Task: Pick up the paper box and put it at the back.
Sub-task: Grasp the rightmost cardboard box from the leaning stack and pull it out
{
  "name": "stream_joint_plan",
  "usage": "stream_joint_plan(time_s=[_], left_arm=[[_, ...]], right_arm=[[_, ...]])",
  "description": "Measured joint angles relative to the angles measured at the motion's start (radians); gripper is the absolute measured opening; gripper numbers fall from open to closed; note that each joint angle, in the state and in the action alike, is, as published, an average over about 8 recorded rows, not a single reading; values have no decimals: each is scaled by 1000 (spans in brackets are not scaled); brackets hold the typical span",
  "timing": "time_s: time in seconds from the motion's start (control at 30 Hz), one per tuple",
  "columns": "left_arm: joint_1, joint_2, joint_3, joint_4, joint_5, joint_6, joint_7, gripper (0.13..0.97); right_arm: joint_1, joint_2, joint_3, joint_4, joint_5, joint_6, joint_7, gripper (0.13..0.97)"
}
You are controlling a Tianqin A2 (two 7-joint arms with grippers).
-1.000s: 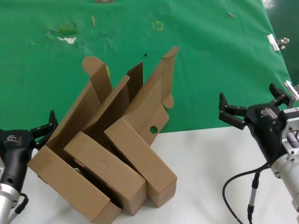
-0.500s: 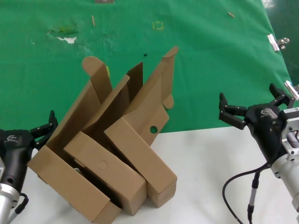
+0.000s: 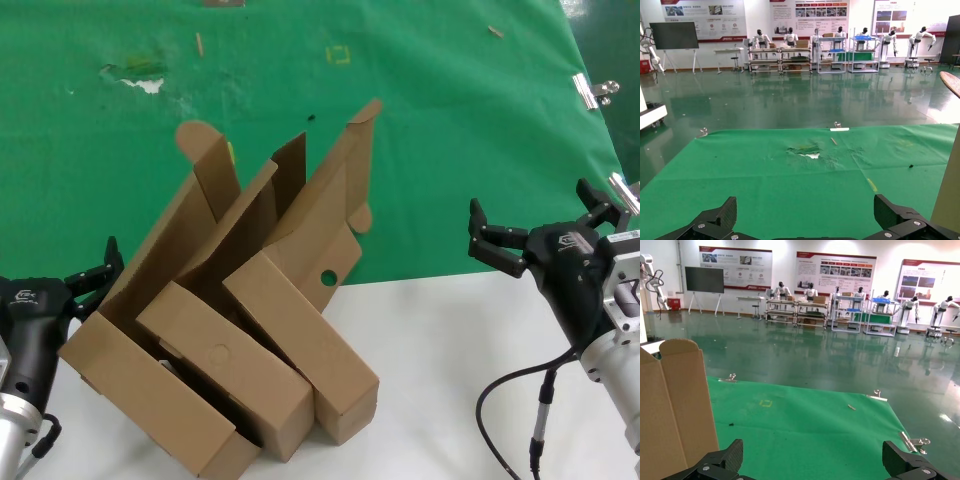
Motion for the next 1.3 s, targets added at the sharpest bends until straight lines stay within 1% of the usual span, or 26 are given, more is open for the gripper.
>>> stream_joint_plan(time_s=[0.63, 0.7, 0.8, 0.9, 1.03, 1.1, 1.17, 1.2, 1.3], left_arm=[[0, 0, 0, 0, 0, 0, 0, 963], [0, 0, 0, 0, 0, 0, 0, 957], [0, 0, 0, 0, 0, 0, 0, 948], [0, 0, 0, 0, 0, 0, 0, 942], [0, 0, 0, 0, 0, 0, 0, 898], [0, 0, 0, 0, 0, 0, 0, 875], [0, 0, 0, 0, 0, 0, 0, 853], [0, 0, 0, 0, 0, 0, 0, 853], [0, 0, 0, 0, 0, 0, 0, 794]], right_arm=[[-1, -1, 1, 0, 1, -1, -1, 966], [-6, -7, 19, 3, 9, -30, -33, 966], [-16, -16, 71, 4, 35, -116, -131, 966], [-23, -10, 140, -9, 80, -247, -274, 966], [-10, 70, 187, -75, 183, -419, -447, 966], [4, 133, 186, -125, 247, -502, -526, 966], [23, 209, 163, -188, 313, -588, -607, 966], [35, 247, 145, -222, 342, -629, -647, 966], [84, 358, 62, -334, 416, -754, -770, 966]])
